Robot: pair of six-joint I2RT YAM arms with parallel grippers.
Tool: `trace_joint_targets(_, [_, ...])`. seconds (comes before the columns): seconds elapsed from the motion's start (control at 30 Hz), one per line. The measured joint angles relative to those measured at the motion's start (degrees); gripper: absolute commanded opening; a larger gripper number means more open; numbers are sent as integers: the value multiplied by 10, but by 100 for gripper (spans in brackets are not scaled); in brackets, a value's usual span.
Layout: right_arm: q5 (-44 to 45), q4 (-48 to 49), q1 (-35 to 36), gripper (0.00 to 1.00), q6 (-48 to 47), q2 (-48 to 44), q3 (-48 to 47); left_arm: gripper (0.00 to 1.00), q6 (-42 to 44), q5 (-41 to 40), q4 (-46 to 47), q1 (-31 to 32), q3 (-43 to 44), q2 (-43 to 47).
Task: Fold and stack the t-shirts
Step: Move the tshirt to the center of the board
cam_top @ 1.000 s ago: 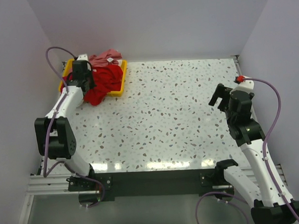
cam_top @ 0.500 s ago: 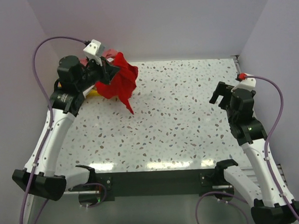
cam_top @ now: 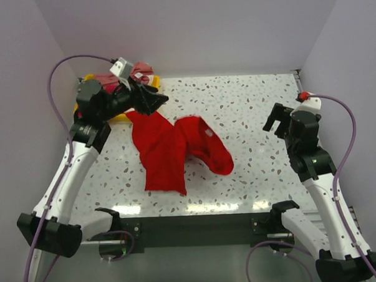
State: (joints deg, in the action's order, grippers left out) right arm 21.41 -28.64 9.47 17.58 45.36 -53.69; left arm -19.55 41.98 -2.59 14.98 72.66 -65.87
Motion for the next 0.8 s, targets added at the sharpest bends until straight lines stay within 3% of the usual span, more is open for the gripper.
trace_joint_targets(0.07, [-6, -1, 0, 98, 4, 0, 0, 85, 2, -71, -30, 2, -23, -31])
trace_joint_targets(0.17, [-30, -1, 0, 98, 9, 2, 1, 92, 8, -190, -89, 1, -53, -92])
trace_joint_targets(0.27, [-79, 8, 0, 94, 15, 15, 10, 94, 8, -270, -134, 2, -102, -118])
trace_joint_targets(0.4, [-144, 40, 19, 90, 34, 45, 46, 95, 3, -341, -151, 29, -173, -89])
trace_joint_targets(0.57, [-145, 58, 193, 88, 70, 84, 97, 97, -20, -417, -151, 60, -228, -31])
trace_joint_targets(0.8, [-105, 77, 412, 84, 159, 114, 140, 100, -50, -496, -155, 59, -269, -30])
